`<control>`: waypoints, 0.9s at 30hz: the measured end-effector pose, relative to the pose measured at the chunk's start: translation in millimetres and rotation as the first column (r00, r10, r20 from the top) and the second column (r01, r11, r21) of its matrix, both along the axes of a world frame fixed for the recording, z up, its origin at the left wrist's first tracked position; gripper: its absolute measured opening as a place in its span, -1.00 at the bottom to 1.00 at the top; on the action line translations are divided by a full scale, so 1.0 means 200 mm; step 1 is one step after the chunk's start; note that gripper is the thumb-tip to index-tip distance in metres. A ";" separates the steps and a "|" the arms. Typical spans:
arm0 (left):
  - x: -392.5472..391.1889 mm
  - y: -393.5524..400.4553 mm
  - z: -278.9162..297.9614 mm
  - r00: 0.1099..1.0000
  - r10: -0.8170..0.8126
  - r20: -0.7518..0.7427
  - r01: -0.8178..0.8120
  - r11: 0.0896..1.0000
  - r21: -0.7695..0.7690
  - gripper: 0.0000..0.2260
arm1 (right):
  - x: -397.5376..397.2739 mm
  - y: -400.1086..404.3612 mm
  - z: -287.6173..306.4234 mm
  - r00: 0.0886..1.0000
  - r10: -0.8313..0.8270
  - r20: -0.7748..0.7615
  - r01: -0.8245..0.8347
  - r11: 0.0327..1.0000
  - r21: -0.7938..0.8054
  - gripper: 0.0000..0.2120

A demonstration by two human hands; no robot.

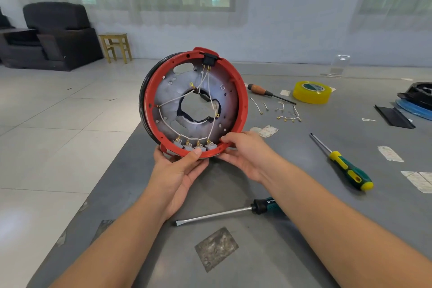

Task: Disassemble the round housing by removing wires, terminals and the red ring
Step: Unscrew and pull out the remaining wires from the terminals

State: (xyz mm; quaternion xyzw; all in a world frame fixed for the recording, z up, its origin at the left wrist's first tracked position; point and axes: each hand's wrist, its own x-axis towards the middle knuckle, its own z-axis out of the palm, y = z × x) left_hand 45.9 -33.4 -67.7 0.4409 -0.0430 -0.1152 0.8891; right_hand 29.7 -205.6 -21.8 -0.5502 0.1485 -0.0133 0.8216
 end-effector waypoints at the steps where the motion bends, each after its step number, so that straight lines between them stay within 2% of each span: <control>1: 0.00 0.01 0.00 1.000 -0.007 -0.006 0.007 1.000 0.000 -0.37 | 0.00 0.00 -0.01 1.000 0.009 -0.006 -0.009 1.000 -0.001 -0.88; 4: 0.00 0.02 0.00 0.999 0.011 -0.036 -0.013 0.999 -0.042 -0.36 | -0.02 -0.02 -0.02 0.996 0.091 -0.025 -0.092 0.993 -0.078 -0.88; 7: 0.02 0.02 0.00 0.997 0.048 -0.054 -0.052 0.997 -0.064 -0.41 | -0.06 -0.07 0.02 0.975 0.208 -0.081 -0.223 0.907 -0.358 -0.75; 9: 0.03 0.02 0.01 0.996 0.069 -0.059 -0.073 0.994 -0.076 -0.43 | -0.08 -0.11 0.04 0.956 0.262 -0.130 -0.285 0.739 -0.611 -0.71; 10: 0.03 0.02 0.01 0.996 0.072 -0.058 -0.077 0.994 -0.082 -0.42 | -0.10 -0.13 0.05 0.945 0.289 -0.155 -0.307 0.614 -0.727 -0.69; 12: 0.03 0.02 0.02 0.996 0.077 -0.054 -0.081 0.994 -0.079 -0.41 | -0.15 -0.18 0.06 0.910 0.368 -0.192 -0.312 0.302 -0.901 -0.63; 13: 0.03 0.02 0.02 0.995 0.082 -0.055 -0.085 0.994 -0.073 -0.42 | -0.18 -0.21 0.06 0.882 0.421 -0.209 -0.304 0.172 -0.937 -0.59; 14: 0.03 0.02 0.02 0.995 0.085 -0.057 -0.089 0.994 -0.067 -0.42 | -0.22 -0.23 0.06 0.850 0.475 -0.228 -0.302 0.084 -0.950 -0.56; 18: 0.02 0.02 0.03 0.993 0.090 -0.076 -0.094 0.994 -0.055 -0.45 | -0.37 -0.33 0.02 0.760 0.595 -0.263 -0.192 -0.181 -0.965 -0.48; 19: 0.02 0.02 0.03 0.993 0.089 -0.080 -0.094 0.994 -0.056 -0.46 | -0.41 -0.34 0.00 0.760 0.602 -0.246 -0.149 -0.208 -0.967 -0.50; 23: 0.04 0.02 0.02 0.994 0.079 -0.071 -0.084 0.994 -0.067 -0.46 | -0.48 -0.36 -0.03 0.772 0.614 -0.164 -0.048 -0.201 -0.978 -0.58; 27: 0.03 0.03 0.01 0.996 0.065 -0.054 -0.068 0.996 -0.058 -0.45 | -0.49 -0.35 -0.06 0.754 0.634 -0.173 0.061 -0.328 -0.943 -0.53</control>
